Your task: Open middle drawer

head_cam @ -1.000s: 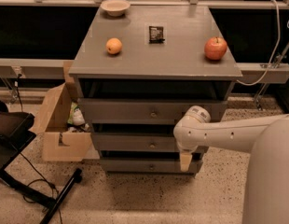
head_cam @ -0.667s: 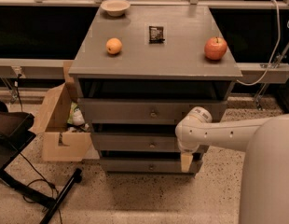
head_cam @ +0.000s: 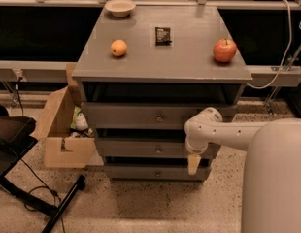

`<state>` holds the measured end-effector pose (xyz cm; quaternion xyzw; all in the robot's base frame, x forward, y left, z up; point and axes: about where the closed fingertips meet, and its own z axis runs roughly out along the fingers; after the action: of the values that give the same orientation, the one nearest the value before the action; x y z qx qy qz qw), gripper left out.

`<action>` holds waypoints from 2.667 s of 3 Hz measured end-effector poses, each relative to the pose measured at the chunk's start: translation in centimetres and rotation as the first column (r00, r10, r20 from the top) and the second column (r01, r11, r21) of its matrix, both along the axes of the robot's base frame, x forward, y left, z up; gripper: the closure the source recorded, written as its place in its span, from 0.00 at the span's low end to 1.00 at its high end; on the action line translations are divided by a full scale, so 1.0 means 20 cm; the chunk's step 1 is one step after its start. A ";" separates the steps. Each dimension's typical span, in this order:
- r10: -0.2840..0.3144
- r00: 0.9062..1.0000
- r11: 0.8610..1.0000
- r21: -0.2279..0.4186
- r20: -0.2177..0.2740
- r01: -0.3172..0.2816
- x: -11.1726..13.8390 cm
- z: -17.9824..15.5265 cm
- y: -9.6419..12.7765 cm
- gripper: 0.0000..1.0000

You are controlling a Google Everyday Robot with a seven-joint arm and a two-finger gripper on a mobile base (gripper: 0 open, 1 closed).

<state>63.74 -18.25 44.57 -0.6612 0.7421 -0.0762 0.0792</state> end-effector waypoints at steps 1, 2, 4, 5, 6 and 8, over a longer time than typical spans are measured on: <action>0.010 1.000 1.000 0.022 -0.027 -0.009 0.06 -0.05 0.00 0.00; 0.013 0.999 0.999 0.044 -0.041 -0.011 0.08 -0.10 0.01 0.00; -0.006 0.997 0.996 0.089 -0.073 0.012 0.02 -0.20 0.02 0.41; -0.006 0.997 0.996 0.088 -0.073 0.012 0.02 -0.19 0.02 0.66; -0.006 0.997 0.996 0.088 -0.073 0.012 0.02 -0.19 0.02 0.87; -0.006 0.997 0.996 0.088 -0.073 0.012 0.02 -0.18 0.02 1.00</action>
Offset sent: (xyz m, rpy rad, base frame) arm 0.0245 0.0028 -0.0282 0.0737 0.0481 0.0138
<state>64.11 -17.80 40.93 -0.6560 0.7501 -0.0195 0.0812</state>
